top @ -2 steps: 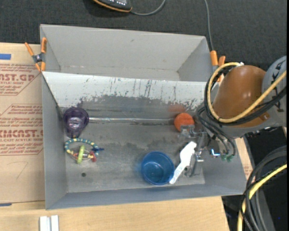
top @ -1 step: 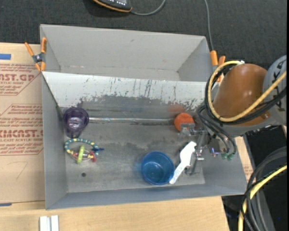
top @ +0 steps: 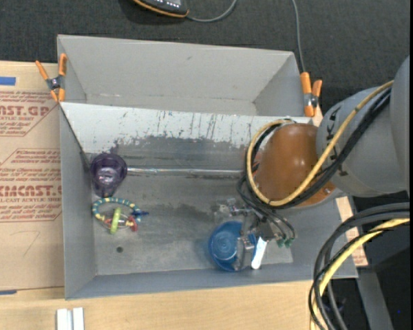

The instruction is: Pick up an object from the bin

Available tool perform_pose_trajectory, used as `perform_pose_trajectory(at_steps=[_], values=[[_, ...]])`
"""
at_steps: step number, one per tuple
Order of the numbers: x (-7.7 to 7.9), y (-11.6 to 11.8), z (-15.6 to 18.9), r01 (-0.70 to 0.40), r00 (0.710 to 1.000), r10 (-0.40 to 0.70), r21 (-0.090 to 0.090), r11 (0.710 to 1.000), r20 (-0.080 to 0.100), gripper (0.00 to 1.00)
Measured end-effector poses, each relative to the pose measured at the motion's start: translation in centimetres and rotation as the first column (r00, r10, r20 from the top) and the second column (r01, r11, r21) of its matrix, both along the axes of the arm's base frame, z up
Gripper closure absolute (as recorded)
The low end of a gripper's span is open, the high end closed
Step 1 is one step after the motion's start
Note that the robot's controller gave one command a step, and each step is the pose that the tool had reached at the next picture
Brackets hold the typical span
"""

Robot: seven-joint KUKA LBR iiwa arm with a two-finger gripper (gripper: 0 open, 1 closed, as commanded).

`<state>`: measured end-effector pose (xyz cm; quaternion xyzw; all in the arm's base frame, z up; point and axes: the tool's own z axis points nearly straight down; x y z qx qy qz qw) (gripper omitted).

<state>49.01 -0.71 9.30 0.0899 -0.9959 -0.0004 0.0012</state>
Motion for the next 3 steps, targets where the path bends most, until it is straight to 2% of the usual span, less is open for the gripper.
perform_pose_trajectory(at_steps=[1,2,3], values=[[3.4,-11.0,-2.1,-0.103,0.995,0.103,0.000,0.995,0.003,0.00],[0.1,-1.0,-2.2,-0.059,0.998,0.059,0.001,0.998,0.007,0.00],[3.1,-10.4,-2.2,-0.103,0.995,0.103,-0.001,0.995,0.005,0.00]])
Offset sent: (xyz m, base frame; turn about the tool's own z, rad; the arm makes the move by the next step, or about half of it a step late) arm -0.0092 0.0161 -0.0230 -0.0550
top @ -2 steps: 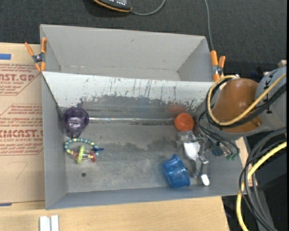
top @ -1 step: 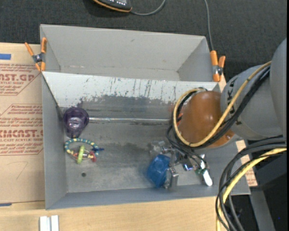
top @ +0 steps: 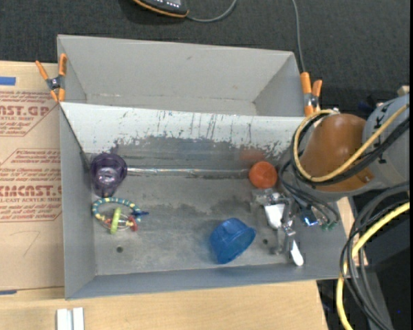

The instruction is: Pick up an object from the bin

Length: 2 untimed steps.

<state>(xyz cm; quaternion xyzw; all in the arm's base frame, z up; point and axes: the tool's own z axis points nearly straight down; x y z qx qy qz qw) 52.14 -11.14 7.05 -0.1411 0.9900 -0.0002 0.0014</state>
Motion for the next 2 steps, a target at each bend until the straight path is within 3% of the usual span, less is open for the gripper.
perform_pose_trajectory(at_steps=[1,2], values=[[-3.22,11.10,0.05,0.040,0.999,-0.040,0.007,0.999,0.002,1.00],[-3.17,10.82,0.05,0.043,0.999,-0.043,0.004,0.999,0.003,1.00]])
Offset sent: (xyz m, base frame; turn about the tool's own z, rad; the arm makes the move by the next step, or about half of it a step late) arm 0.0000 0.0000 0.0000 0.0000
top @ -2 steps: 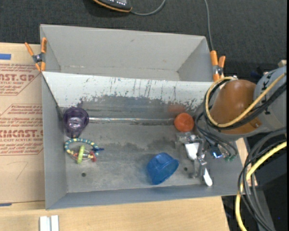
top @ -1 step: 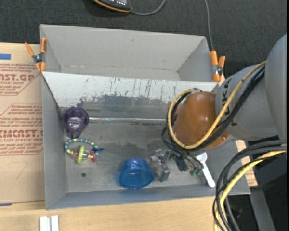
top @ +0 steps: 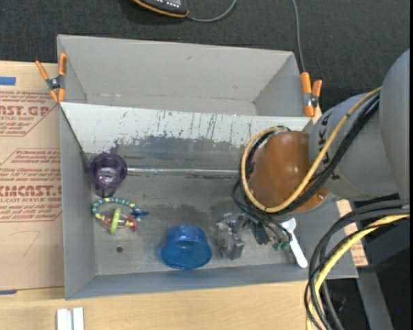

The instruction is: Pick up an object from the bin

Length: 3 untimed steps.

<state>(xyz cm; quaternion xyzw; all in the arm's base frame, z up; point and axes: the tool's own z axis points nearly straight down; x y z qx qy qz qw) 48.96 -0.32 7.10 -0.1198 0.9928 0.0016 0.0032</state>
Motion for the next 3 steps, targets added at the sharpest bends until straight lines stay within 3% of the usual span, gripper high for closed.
perform_pose_trajectory(at_steps=[3], values=[[0.0,0.0,3.7,0.000,1.000,0.000,-0.001,1.000,0.001,1.00]])
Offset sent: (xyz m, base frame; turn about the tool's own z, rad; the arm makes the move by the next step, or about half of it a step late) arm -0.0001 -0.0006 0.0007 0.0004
